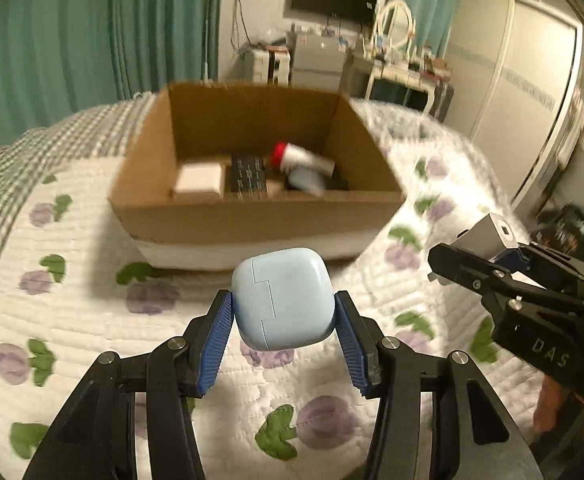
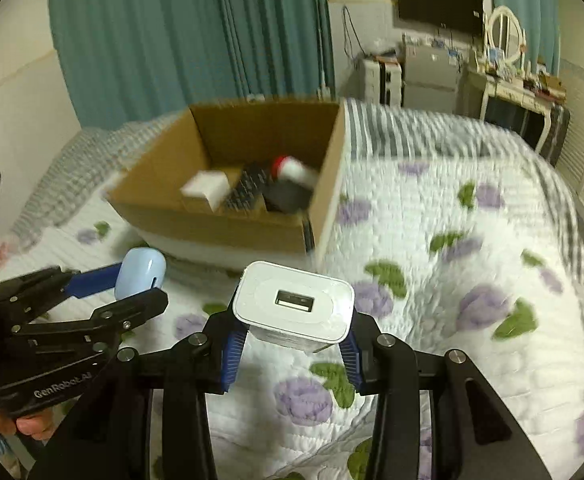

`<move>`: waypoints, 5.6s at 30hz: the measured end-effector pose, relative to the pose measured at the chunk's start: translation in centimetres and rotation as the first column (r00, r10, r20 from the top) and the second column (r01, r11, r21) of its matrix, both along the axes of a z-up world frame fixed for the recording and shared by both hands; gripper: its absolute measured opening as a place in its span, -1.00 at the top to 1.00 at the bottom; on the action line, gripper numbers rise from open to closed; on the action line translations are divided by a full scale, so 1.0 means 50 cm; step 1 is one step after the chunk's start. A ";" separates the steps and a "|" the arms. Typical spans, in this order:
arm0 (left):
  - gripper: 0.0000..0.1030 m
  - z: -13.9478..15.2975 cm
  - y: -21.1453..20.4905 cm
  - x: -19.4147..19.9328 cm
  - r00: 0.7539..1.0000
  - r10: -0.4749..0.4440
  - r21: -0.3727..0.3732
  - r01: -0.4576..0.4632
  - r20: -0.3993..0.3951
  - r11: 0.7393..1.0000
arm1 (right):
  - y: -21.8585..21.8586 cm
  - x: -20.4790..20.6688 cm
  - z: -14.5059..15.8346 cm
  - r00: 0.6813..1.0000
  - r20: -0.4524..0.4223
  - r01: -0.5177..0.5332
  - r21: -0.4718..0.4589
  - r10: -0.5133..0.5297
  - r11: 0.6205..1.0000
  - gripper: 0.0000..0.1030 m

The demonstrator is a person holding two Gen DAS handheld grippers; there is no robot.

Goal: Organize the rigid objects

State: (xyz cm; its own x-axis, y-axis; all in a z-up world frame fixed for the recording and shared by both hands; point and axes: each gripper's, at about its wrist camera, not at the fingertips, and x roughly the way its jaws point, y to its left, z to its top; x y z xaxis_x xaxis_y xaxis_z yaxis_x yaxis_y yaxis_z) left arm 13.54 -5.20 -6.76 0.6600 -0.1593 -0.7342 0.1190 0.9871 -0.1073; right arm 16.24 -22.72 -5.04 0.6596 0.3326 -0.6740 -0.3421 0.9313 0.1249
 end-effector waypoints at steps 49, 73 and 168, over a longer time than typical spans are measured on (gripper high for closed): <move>-0.20 0.094 0.122 0.306 0.981 0.127 0.094 -0.141 0.145 0.986 | 0.143 0.339 0.031 0.989 0.052 -0.139 0.027 0.137 0.990 -0.15; -0.44 0.356 0.066 0.001 0.894 0.142 0.039 -0.175 0.425 0.984 | 0.043 0.001 0.318 0.930 0.364 0.053 -0.006 -0.047 0.999 -0.84; -0.49 0.145 0.108 -0.058 0.894 0.183 0.081 -0.236 0.410 0.968 | 0.068 -0.051 0.089 0.936 0.312 0.158 0.038 -0.162 0.987 -1.00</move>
State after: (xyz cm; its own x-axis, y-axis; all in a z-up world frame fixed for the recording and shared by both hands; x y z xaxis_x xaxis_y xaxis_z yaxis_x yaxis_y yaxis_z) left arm 10.63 0.20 0.51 0.9077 0.0908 -0.4097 -0.0853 0.9959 0.0316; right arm 13.67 -19.33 -0.57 0.8816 0.2122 -0.4216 -0.2125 0.9760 0.0468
